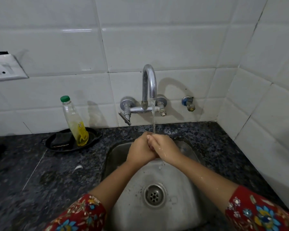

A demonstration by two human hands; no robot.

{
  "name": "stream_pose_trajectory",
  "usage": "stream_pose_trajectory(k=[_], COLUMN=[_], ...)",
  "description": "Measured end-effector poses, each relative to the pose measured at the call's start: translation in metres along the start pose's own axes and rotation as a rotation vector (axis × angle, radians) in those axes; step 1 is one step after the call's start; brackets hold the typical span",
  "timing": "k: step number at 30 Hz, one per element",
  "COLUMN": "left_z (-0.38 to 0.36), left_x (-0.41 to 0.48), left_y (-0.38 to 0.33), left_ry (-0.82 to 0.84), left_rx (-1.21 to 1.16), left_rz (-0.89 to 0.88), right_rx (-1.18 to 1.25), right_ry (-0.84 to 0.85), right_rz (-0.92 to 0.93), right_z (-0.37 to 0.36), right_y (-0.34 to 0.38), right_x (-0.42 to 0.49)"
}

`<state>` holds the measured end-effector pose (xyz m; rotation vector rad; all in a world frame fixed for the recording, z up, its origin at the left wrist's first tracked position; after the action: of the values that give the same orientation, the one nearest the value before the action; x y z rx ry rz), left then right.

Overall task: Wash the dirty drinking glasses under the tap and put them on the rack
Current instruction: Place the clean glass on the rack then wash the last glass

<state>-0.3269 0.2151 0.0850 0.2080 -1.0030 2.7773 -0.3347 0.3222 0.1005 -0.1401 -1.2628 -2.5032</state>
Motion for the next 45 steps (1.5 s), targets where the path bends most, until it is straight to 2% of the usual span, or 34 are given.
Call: stream_pose_trajectory(k=[2, 3, 5, 6, 7, 10, 12, 14, 17, 21, 25, 28, 31, 34, 36, 38, 41, 45], left_z=[0.002, 0.0, -0.011, -0.023, -0.034, -0.053, -0.05, -0.055, -0.064, -0.082, -0.067, -0.058, -0.054, -0.055, -0.06, -0.066, -0.06, -0.063], left_x=[0.003, 0.003, -0.001, -0.002, -0.002, -0.007, -0.009, -0.018, -0.028, -0.025, -0.01, -0.006, -0.005, -0.01, -0.009, -0.004, 0.003, 0.014], left_y=[-0.001, 0.001, 0.011, 0.014, 0.019, 0.008, 0.015, 0.026, 0.035, 0.035, 0.016, 0.019, 0.018, 0.024, 0.031, 0.032, 0.027, 0.012], left_ry=[0.048, 0.071, 0.083, 0.13, 0.172, 0.19, 0.277, 0.379, 0.361, 0.207, 0.037, 0.0, -0.023, 0.015, -0.004, -0.071, -0.197, 0.029], left_rx=[-0.113, -0.262, -0.606, -0.75, -1.046, -1.628, -1.447, -1.375, -1.483, -1.618, -1.693, -1.744, -1.713, -1.677, -1.628, -1.556, -1.273, -1.248], left_rz=[-0.016, 0.021, 0.201, 0.321, 0.435, 0.718, 0.804, 0.881, 0.981, 1.124, 0.901, 0.994, 0.999, 1.123, 1.133, 1.108, 1.035, 0.846], right_rx=[0.194, 0.309, 0.466, 0.474, 0.46, 0.298, 0.035, -0.161, -0.133, -0.193, -0.562, -0.595, -0.65, -0.7, -0.684, -0.655, -0.543, -0.341], right_ry=[-0.062, -0.133, -0.241, -0.233, -0.194, -0.009, 0.169, 0.319, 0.327, 0.298, 0.097, 0.13, 0.161, 0.148, 0.121, 0.08, 0.093, 0.04], right_rz=[-0.123, -0.212, -0.327, -0.335, -0.322, -0.308, -0.294, -0.304, -0.345, -0.301, -0.04, 0.153, 0.413, 0.512, 0.406, 0.188, -0.177, -0.375], right_z=[0.001, 0.001, -0.003, -0.008, -0.014, -0.025, -0.022, -0.015, -0.004, -0.012, -0.022, -0.022, -0.016, -0.011, -0.009, -0.008, -0.004, -0.002], right_y=[0.001, 0.002, 0.002, 0.005, 0.008, 0.006, 0.001, -0.004, -0.007, -0.008, 0.002, 0.0, -0.018, -0.033, -0.027, -0.016, -0.003, -0.004], right_x=[-0.001, 0.001, 0.005, 0.003, -0.001, -0.026, -0.039, -0.05, -0.052, -0.033, -0.011, -0.011, -0.031, -0.049, -0.049, -0.039, -0.024, -0.017])
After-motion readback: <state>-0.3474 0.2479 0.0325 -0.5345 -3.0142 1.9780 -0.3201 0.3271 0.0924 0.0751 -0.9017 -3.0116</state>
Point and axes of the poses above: each hand's wrist, its own x-axis towards the middle knuckle, its own z-axis out of the back of the hand, y = z × x, the point moved 3 cm from there along x, towards the middle knuckle, and after that the axes turned 10 degrees about x, right-handed, at the moved point
